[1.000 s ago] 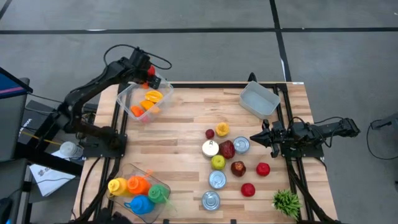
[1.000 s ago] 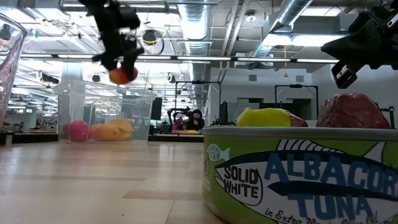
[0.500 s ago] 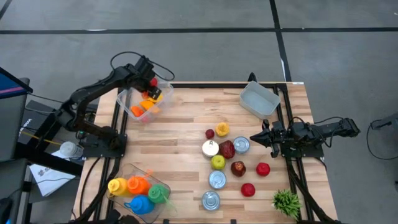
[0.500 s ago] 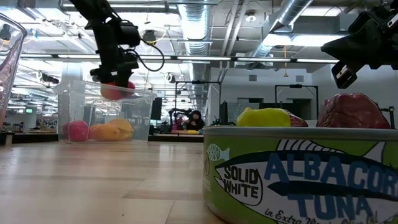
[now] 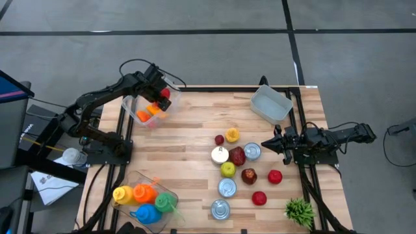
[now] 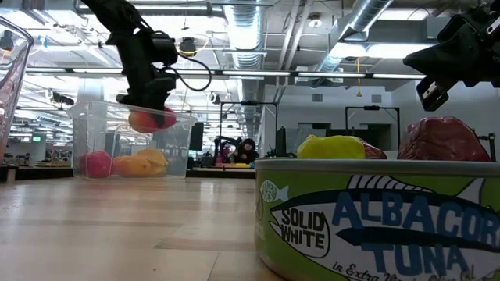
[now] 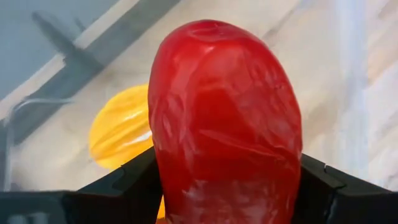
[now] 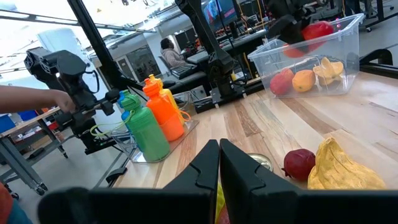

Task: Pick & Place Food Item
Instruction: Put the red mango into the white bin, then put the pear into the white bin

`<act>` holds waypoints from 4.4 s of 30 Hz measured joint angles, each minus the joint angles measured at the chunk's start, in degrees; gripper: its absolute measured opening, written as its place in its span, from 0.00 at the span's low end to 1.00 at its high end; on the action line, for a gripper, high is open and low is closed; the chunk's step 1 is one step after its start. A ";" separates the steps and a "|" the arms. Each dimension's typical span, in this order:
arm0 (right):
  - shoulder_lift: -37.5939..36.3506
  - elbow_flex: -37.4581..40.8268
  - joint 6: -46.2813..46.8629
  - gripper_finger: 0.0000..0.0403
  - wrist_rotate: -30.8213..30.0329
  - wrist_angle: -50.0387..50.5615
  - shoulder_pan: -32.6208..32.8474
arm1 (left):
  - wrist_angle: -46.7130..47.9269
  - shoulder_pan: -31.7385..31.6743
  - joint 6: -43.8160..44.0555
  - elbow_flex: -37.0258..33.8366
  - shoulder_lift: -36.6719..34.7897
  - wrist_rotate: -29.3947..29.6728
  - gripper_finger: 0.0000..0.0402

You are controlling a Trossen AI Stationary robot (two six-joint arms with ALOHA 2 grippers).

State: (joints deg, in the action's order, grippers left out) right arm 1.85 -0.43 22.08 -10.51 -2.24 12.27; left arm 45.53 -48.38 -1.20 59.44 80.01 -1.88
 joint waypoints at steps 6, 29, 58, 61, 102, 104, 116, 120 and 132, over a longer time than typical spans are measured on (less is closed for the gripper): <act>0.01 0.00 0.00 0.02 -0.02 0.00 -0.01 | -1.54 0.11 -1.59 0.00 0.00 -2.05 0.69; 0.00 0.00 -0.02 0.02 -0.02 0.00 0.00 | -2.82 4.81 0.08 8.28 -13.87 -7.51 0.78; 0.02 0.00 -0.02 0.02 -0.02 0.00 0.00 | -62.47 34.32 12.30 11.39 21.75 -4.71 0.77; 0.01 0.00 0.00 0.02 -0.02 -0.02 -0.01 | -65.40 34.62 12.56 11.39 25.21 -4.67 0.77; 0.02 0.00 -0.02 0.02 -0.02 -0.02 0.00 | -67.75 40.33 12.63 8.57 39.01 5.09 0.38; 0.01 0.00 -0.02 0.02 -0.02 -0.02 -0.01 | -67.73 40.33 12.62 8.57 39.01 5.10 0.34; 0.02 0.00 -0.01 0.02 -0.02 -0.02 -0.02 | -67.43 40.26 13.94 8.59 32.17 5.08 0.25; 0.02 0.00 -0.02 0.02 -0.02 -0.02 -0.02 | -67.03 40.26 15.99 8.57 24.52 5.06 0.25; 0.02 0.00 -0.01 0.02 -0.02 -0.02 -0.01 | -66.57 40.29 28.54 8.59 -6.16 -1.20 0.26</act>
State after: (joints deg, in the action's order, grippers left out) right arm 1.87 -0.43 22.07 -10.52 -2.26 12.27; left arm -21.03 -8.09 27.34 68.03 73.85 -3.07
